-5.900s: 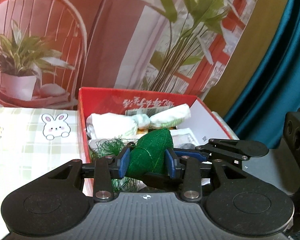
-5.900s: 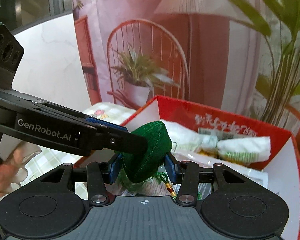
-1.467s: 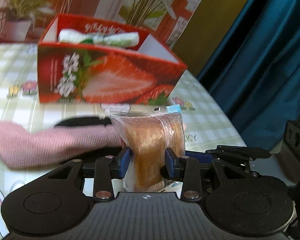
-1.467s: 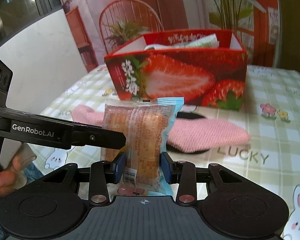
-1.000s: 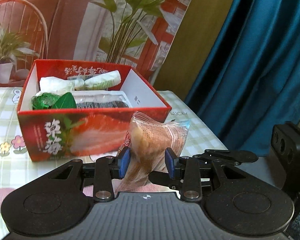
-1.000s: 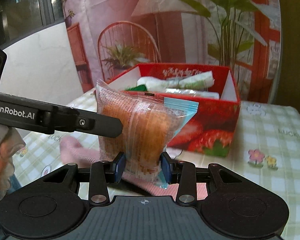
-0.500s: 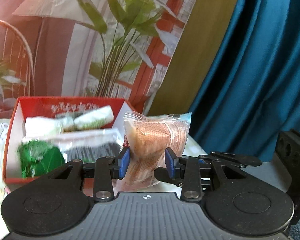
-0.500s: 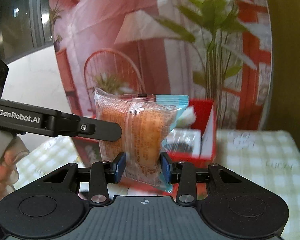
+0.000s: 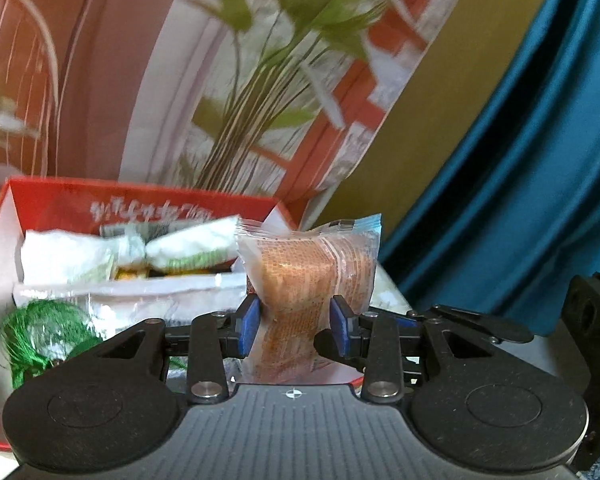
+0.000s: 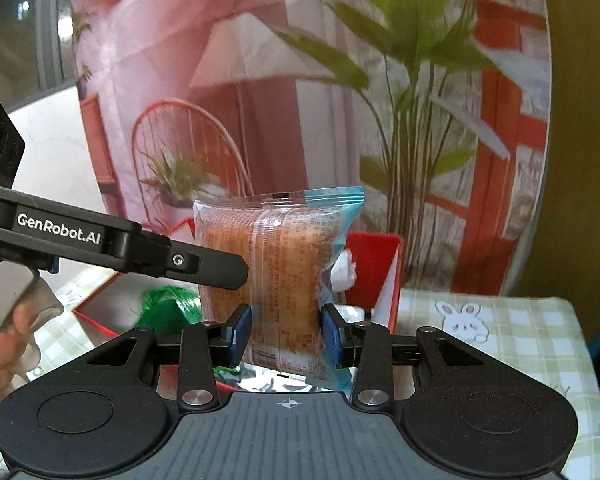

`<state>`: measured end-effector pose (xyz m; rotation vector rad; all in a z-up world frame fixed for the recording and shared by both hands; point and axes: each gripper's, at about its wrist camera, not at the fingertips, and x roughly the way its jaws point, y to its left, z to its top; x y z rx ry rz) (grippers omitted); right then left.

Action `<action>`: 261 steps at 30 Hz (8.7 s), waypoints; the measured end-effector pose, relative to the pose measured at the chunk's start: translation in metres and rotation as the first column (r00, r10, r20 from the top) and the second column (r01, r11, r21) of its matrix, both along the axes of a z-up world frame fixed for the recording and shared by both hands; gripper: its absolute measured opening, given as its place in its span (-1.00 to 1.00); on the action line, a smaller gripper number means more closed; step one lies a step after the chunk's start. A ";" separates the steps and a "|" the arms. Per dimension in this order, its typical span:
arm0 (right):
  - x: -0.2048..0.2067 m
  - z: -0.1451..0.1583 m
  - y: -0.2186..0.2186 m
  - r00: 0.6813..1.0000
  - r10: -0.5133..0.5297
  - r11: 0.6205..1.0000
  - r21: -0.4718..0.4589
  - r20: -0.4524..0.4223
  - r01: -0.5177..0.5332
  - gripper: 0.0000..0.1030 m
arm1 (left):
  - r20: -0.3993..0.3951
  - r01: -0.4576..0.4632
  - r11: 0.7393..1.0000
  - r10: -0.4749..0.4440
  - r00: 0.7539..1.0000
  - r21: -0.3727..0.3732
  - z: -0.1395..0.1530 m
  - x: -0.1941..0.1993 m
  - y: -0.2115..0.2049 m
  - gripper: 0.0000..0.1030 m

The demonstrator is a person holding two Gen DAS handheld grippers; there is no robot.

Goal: Organize soft objects
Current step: 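Carry the bread roll over the red box and open the left gripper, then move the left gripper down to the pink knit sock, then close the left gripper on the middle of the pink sock and lift it, then lift the pink sock off the black eye mask, then carry the pink sock over the red box and lower it inside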

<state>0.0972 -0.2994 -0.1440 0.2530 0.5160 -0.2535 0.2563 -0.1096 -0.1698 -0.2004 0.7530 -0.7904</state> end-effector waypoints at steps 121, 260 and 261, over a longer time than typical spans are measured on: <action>-0.081 -0.105 0.145 1.000 0.000 1.000 0.018 -0.028 0.000 -0.37 | 0.095 -0.312 0.911 0.297 0.950 0.270 -0.070 -0.155 0.126 -0.25; 0.127 -0.049 -0.016 0.976 -0.072 0.997 -0.028 -0.208 0.067 -0.91 | 0.126 -0.232 0.920 0.201 0.971 0.315 -0.023 0.075 0.059 -0.40; 0.126 -0.049 -0.016 0.976 -0.075 0.997 -0.021 -0.207 0.073 -0.88 | 0.131 -0.236 0.918 0.204 0.970 0.318 -0.023 0.074 0.059 -0.35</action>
